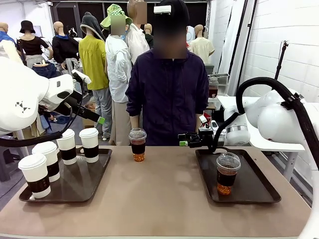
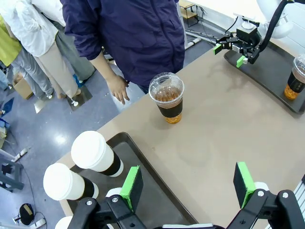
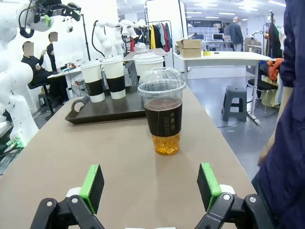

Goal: Distribute the coffee onto the tray.
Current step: Pick up another iced Americano from the middle of the table and place it on the right Handle tray.

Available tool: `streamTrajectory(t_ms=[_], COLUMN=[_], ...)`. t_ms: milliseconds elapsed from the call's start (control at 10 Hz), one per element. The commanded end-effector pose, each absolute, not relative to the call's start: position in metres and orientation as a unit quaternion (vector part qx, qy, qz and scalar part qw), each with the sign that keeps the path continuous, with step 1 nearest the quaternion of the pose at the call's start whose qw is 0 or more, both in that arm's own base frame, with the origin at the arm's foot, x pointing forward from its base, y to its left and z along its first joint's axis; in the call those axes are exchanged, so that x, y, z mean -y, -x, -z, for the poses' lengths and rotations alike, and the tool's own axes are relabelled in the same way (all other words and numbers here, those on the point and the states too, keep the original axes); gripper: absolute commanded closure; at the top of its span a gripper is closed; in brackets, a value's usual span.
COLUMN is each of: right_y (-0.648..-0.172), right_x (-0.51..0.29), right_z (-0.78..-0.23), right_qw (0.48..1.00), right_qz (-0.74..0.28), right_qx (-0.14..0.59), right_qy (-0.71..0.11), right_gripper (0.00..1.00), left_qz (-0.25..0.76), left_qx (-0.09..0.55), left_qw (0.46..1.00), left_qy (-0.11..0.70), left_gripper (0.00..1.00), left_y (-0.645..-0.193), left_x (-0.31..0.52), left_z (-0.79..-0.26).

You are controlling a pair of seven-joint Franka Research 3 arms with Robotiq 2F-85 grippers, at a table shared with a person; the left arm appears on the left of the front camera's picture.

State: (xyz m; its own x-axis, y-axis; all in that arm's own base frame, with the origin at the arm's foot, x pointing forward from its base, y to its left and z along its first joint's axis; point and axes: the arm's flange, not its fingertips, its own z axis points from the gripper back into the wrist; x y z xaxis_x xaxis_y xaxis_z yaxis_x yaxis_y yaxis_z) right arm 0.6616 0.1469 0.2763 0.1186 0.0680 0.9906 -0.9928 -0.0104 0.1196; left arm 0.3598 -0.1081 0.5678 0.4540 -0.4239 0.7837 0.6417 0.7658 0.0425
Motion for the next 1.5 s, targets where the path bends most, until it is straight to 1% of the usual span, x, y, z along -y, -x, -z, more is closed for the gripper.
streamTrajectory(t_ms=[0,300,900,1300,1400], right_y=[-0.662,-0.663,-0.670,-0.680,-0.680], right_x=[-0.147,-0.180,-0.241,-0.267,-0.272], right_z=[-0.276,-0.266,-0.254,-0.252,-0.250], right_qw=[0.542,0.557,0.557,0.526,0.525], right_qz=[-0.489,-0.479,-0.473,-0.490,-0.491], right_qx=[0.449,0.451,0.456,0.459,0.453], right_qy=[-0.515,-0.507,-0.509,-0.522,-0.527], right_gripper=[0.00,0.00,0.00,0.00,0.00], left_qz=[0.316,0.316,0.316,0.316,0.316], left_qx=[0.416,0.416,0.416,0.416,0.416], left_qw=[0.842,0.842,0.842,0.842,0.842], left_qy=[0.133,0.133,0.133,0.133,0.133], left_gripper=[0.00,0.00,0.00,0.00,0.00], left_y=[-0.361,-0.361,-0.361,-0.361,-0.361], left_x=[0.107,0.107,0.107,0.107,0.107], left_z=[-0.567,-0.567,-0.567,-0.567,-0.567])
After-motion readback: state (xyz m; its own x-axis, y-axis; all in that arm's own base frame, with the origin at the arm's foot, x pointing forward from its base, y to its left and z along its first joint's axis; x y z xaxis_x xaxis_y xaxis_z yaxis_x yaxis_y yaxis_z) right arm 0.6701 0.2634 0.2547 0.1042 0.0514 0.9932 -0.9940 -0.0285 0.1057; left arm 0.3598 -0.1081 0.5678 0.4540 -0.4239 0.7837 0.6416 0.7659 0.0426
